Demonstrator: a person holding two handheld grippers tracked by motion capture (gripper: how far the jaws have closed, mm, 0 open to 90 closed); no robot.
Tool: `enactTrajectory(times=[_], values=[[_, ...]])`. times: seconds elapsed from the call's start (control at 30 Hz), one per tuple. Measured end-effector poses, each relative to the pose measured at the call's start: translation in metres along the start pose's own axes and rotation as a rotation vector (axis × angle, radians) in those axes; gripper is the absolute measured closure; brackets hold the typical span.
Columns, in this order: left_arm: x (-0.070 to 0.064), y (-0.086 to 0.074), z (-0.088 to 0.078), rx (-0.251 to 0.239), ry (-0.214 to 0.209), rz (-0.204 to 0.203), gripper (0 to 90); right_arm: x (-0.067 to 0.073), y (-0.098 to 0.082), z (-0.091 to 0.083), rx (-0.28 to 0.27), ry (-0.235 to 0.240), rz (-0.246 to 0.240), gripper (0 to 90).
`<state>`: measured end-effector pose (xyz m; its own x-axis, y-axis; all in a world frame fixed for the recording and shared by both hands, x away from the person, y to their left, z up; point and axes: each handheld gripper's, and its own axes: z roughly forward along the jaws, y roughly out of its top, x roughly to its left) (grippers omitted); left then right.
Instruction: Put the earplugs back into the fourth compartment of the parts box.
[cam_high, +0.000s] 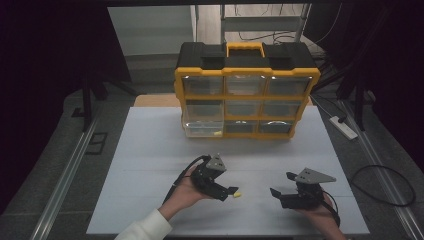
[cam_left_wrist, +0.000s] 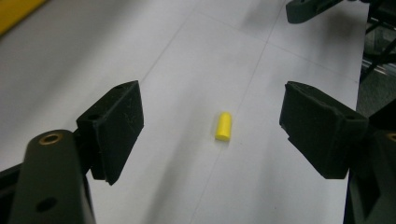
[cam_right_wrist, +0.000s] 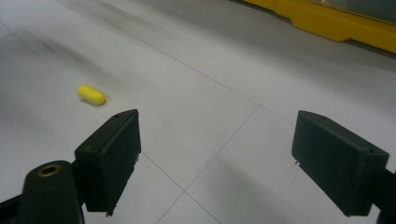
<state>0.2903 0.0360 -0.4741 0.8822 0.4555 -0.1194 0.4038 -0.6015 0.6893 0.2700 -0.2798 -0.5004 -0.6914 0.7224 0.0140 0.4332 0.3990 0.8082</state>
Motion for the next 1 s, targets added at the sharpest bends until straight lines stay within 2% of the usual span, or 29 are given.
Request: enactTrajectory(times=[0.13,0.27,0.37,0.67,1.0], values=[[-0.003,0.001,0.009,0.029,-0.013,0.011,20.9,0.0,0.0,0.0,0.0,0.0,0.0,16.6],[-0.007,0.003,0.02,0.081,-0.02,0.048,21.0,0.0,0.0,0.0,0.0,0.001,0.001,16.6],[-0.009,0.004,0.029,0.111,-0.021,0.059,20.8,0.0,0.0,0.0,0.0,0.001,0.0,16.6],[-0.012,0.005,0.049,0.175,-0.025,0.071,20.9,0.0,0.0,0.0,0.002,0.002,0.0,16.6],[-0.014,0.003,0.059,0.222,-0.01,0.089,23.3,0.0,0.0,0.0,0.003,0.003,-0.001,16.6]])
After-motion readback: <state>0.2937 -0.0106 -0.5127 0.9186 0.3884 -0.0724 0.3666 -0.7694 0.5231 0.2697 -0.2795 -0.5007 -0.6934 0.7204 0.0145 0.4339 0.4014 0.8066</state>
